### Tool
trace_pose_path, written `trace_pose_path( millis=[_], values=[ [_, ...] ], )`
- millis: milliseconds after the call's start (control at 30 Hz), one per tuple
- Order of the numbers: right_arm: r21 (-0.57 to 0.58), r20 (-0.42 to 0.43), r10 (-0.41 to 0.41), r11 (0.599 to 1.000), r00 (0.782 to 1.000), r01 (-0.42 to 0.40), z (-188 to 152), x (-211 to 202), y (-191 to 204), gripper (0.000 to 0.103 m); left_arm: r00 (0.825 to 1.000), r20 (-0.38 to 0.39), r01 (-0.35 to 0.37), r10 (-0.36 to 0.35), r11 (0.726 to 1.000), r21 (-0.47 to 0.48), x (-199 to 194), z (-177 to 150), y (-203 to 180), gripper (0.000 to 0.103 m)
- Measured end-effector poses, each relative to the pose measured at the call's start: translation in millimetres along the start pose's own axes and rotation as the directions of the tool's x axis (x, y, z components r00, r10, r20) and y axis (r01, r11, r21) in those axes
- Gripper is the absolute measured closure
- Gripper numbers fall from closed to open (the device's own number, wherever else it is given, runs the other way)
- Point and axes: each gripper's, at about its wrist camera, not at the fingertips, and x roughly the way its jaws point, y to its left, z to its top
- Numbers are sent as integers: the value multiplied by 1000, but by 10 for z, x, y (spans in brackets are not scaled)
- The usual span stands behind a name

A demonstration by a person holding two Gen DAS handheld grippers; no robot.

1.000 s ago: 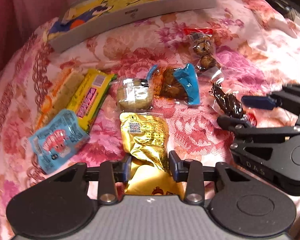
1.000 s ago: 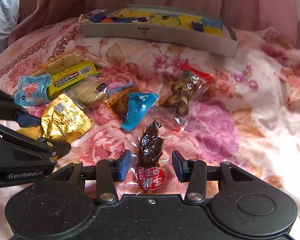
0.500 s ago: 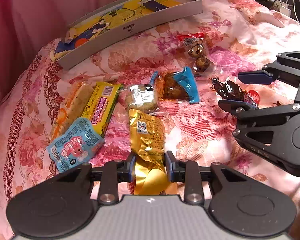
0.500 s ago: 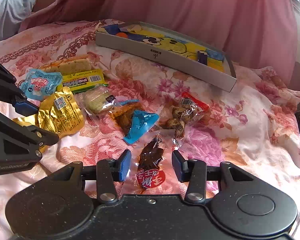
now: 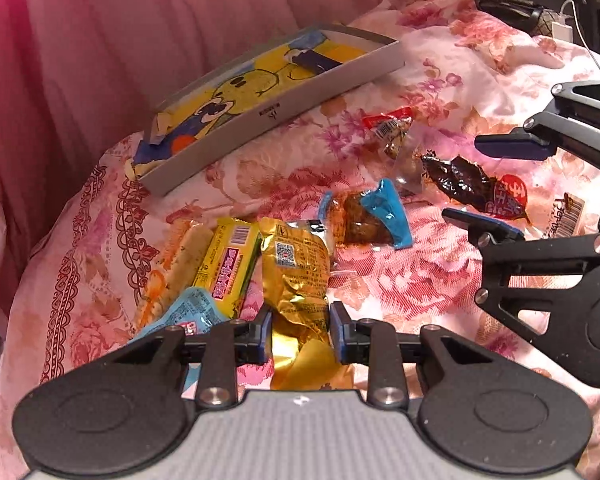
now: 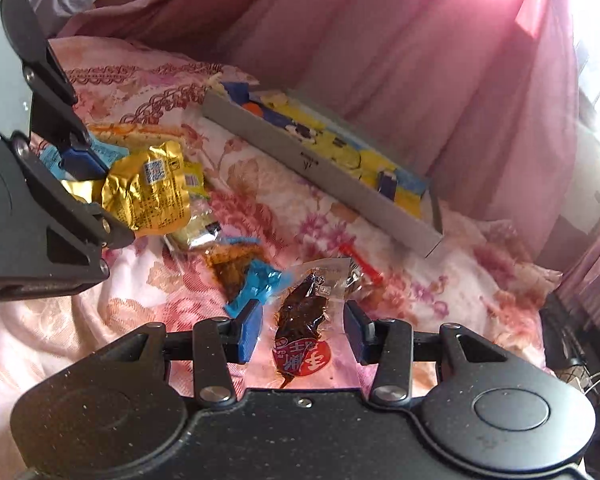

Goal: Organize snacks
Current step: 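Grasp the gold wrapped pastry with the left gripper and lift it toward the tray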

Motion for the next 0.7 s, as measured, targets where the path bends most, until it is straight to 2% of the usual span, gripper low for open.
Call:
trace_pose_path(
  millis=[100,167,200,267,433,700],
  values=[
    [4,31,-19,1000,999,19,16,-16,-28,57,1000,30,-1,1,1000,-19,-19,20,39,73],
    [7,59,-37,999,998,36,26,-30,-46,57,999,53,0,2,999,-39,-33,60,79,89],
    [7,72,-45,999,996,45,34,-28,-57,57,998,59,-6,9,999,-52,-33,87,98,89],
    [22,86,-50,999,995,49,54,-13,-89,57,998,56,30,-25,995,-94,-2,137,157,89],
    [34,75,-44,999,996,42,45,22,-112,57,999,-5,50,-51,986,-157,174,109,234,90],
    [40,119,-42,999,992,37,87,41,-109,57,997,70,41,-29,985,-165,76,116,265,90]
  ],
)
